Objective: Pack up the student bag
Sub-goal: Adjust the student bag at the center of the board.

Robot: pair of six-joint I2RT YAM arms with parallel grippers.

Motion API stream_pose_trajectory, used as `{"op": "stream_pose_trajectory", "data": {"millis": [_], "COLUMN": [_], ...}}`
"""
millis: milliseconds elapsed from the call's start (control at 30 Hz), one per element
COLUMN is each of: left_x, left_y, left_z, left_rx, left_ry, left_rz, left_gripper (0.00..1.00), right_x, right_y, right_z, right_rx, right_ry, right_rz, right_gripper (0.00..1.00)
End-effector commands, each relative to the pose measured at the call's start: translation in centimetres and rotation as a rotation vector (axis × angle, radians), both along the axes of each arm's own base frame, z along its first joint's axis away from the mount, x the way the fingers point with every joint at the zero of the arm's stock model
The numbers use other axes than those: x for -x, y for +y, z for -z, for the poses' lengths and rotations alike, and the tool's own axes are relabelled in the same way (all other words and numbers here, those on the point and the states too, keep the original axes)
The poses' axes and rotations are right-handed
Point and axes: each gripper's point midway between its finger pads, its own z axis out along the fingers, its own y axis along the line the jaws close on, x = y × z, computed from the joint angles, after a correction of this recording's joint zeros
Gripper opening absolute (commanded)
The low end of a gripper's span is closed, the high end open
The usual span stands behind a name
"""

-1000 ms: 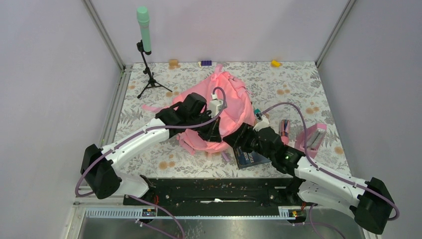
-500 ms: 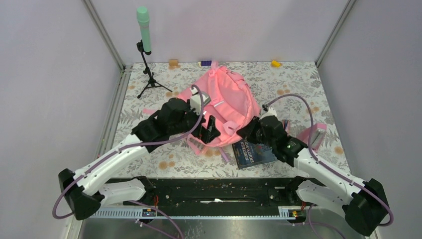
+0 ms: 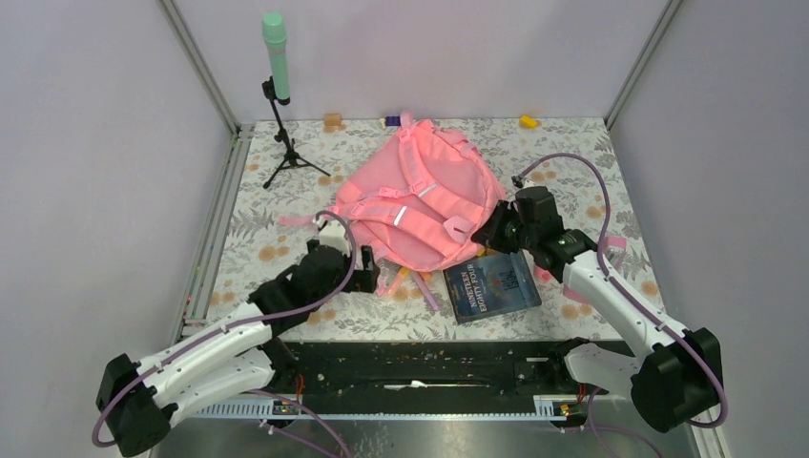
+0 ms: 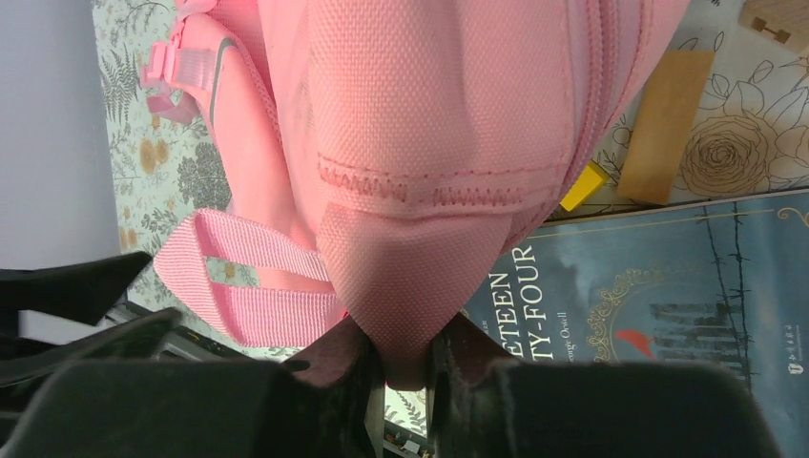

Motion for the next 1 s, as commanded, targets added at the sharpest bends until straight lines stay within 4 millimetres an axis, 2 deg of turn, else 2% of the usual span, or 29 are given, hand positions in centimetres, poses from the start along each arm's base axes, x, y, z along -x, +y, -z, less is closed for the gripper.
{"op": "stream_pose_trajectory", "data": {"millis": [0, 67, 167, 300, 367, 467, 500, 600, 767, 867, 933, 967], "left_x": [0.0, 0.2, 0.4, 0.1, -0.4, -1.0, -1.1, -1.0, -1.3, -1.6, -1.9, -2.0], "left_y": [-1.2, -1.5, -2.2, -4.8, -4.8, -2.9, -2.9, -2.8, -4.7, -4.4, -4.2, -4.1], "left_z": [0.4, 1.7, 4.0, 3.8, 4.8, 7.3, 7.6, 8.5, 8.4, 9.0, 8.9, 8.7], "left_rx": [0.231, 0.279, 0.25, 0.293, 0.263, 0.128, 0.106, 0.096, 0.185, 0.163, 0.129, 0.112], "left_ry": [-0.031, -0.012, 0.052, 0.068, 0.094, 0.18, 0.193, 0.214, 0.193, 0.193, 0.181, 0.173], "left_rz": [-0.058, -0.062, -0.045, 0.039, 0.011, -0.111, -0.117, -0.131, -0.077, -0.094, -0.095, -0.088], "left_gripper": [0.99, 0.99, 0.99, 0.99, 0.98, 0.61, 0.57, 0.58, 0.58, 0.4, 0.24, 0.19], "right_x": [-2.5, -2.4, -2.2, -2.1, -2.1, -1.9, -1.9, -1.8, -1.6, -1.7, -1.7, -1.7], "right_y": [-0.3, -0.1, 0.1, 0.1, 0.2, 0.5, 0.7, 1.1, 1.2, 1.2, 1.2, 1.2], "right_z": [-3.5, -3.3, -3.4, -3.6, -3.9, -4.4, -4.6, -4.6, -4.3, -4.5, -4.6, -4.6], "right_rx": [-0.016, -0.025, -0.035, -0.04, -0.046, -0.066, -0.074, -0.087, -0.09, -0.089, -0.086, -0.083], "right_ry": [-0.121, -0.112, -0.107, -0.11, -0.117, -0.119, -0.117, -0.109, -0.099, -0.105, -0.109, -0.113], "right_rz": [0.02, 0.011, -0.002, -0.001, -0.004, -0.016, -0.023, -0.042, -0.048, -0.056, -0.06, -0.062], "right_gripper": [0.0, 0.0, 0.0, 0.0, 0.0, 0.0, 0.0, 0.0, 0.0, 0.0, 0.0, 0.0]}}
